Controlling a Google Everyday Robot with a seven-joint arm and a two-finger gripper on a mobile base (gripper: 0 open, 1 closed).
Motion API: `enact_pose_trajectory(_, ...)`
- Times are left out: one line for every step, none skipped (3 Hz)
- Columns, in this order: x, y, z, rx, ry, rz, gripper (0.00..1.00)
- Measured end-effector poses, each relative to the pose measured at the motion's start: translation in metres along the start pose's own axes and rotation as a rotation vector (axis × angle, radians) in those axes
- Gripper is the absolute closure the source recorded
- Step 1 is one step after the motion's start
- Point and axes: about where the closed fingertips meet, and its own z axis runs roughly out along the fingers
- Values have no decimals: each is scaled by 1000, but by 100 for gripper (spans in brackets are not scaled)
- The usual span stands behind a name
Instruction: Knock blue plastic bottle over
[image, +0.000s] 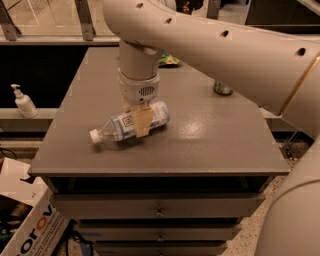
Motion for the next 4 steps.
enact_pose_trajectory(1,-1,-1,1,-8,9,13)
enact_pose_trajectory(0,-2,-3,6,-20,15,0)
enact_pose_trajectory(0,-4,-9,30,-70,49,0)
enact_pose_trajectory(0,-5,-25,99,-197,131,0)
